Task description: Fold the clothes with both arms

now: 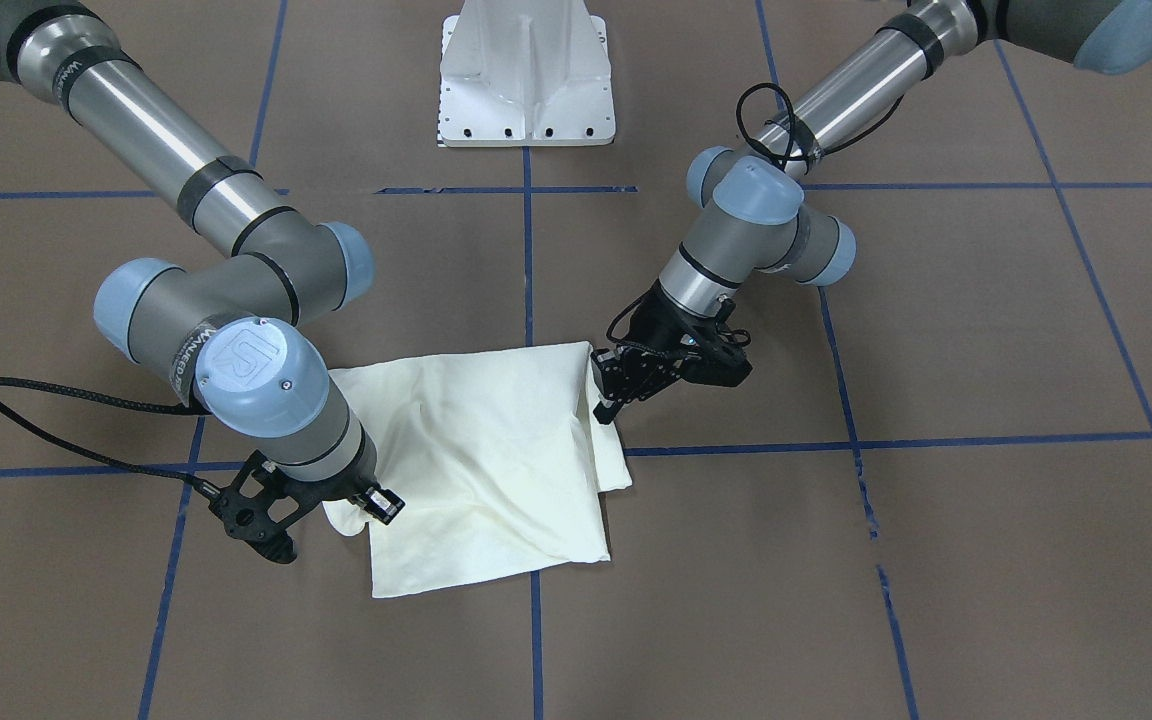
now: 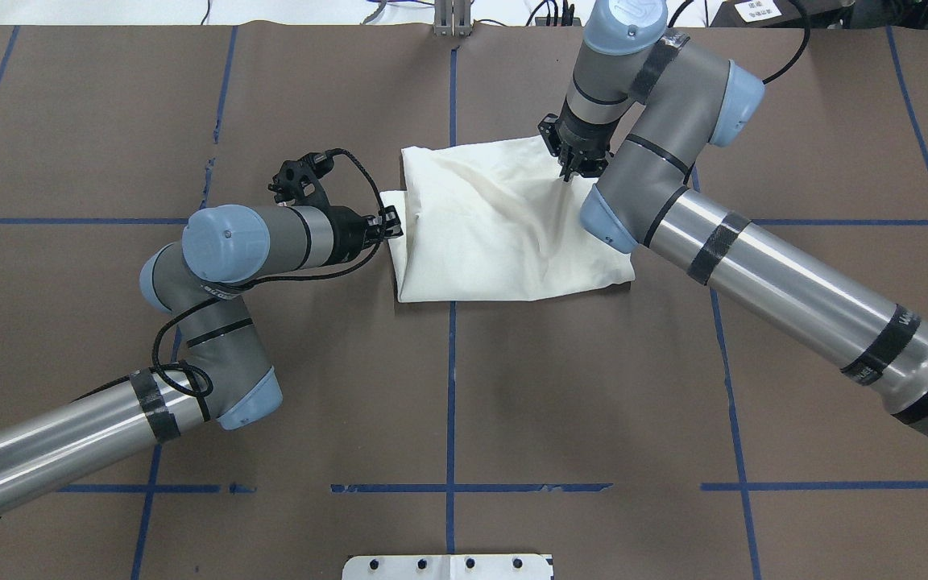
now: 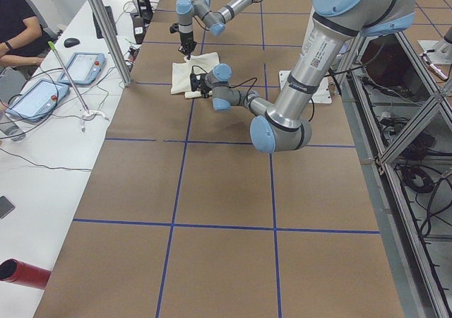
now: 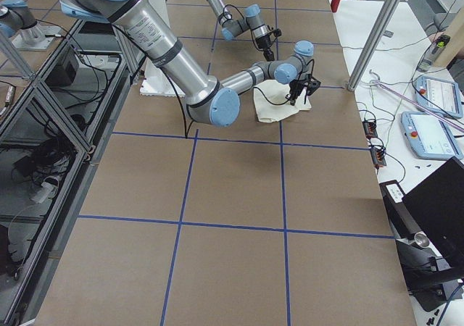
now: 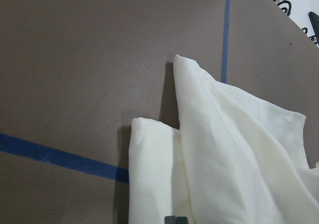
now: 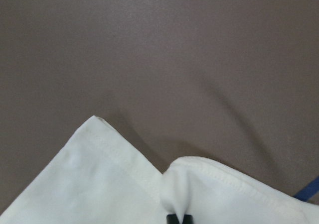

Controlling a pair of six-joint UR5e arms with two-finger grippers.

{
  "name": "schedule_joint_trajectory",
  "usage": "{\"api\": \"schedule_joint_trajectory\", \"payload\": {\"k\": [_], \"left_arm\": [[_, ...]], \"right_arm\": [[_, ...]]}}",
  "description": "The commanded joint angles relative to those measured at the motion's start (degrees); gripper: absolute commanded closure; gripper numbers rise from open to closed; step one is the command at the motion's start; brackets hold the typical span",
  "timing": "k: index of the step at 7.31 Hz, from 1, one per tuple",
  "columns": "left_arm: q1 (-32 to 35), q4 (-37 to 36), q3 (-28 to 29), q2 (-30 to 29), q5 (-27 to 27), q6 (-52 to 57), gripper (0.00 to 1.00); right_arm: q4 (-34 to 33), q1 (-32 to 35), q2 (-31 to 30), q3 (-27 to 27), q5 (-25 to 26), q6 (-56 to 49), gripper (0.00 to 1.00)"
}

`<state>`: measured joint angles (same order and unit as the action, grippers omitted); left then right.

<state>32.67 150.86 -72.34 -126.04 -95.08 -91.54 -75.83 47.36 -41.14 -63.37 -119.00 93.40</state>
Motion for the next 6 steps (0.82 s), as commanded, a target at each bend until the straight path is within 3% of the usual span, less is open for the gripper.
{"api": "schedule_joint_trajectory", "payload": {"k": [1,3,6], "left_arm": [[-1.02,0.40,0.71,-1.83,-0.20,0.40,1.00],[-2.69,0.40,0.71,-1.58,-1.68,0.40,1.00],[-2.97,0.93,-4.45,0.26,-11.94,0.57,1.00]], "right_arm": [[0.07,0.10,0.10,-0.18,0.00,0.03,1.00],[0.07,0.10,0.27,-0.26,0.00,0.29,1.00],[0.07,0.10,0.36,-0.18,0.09,0.55,1.00]]}}
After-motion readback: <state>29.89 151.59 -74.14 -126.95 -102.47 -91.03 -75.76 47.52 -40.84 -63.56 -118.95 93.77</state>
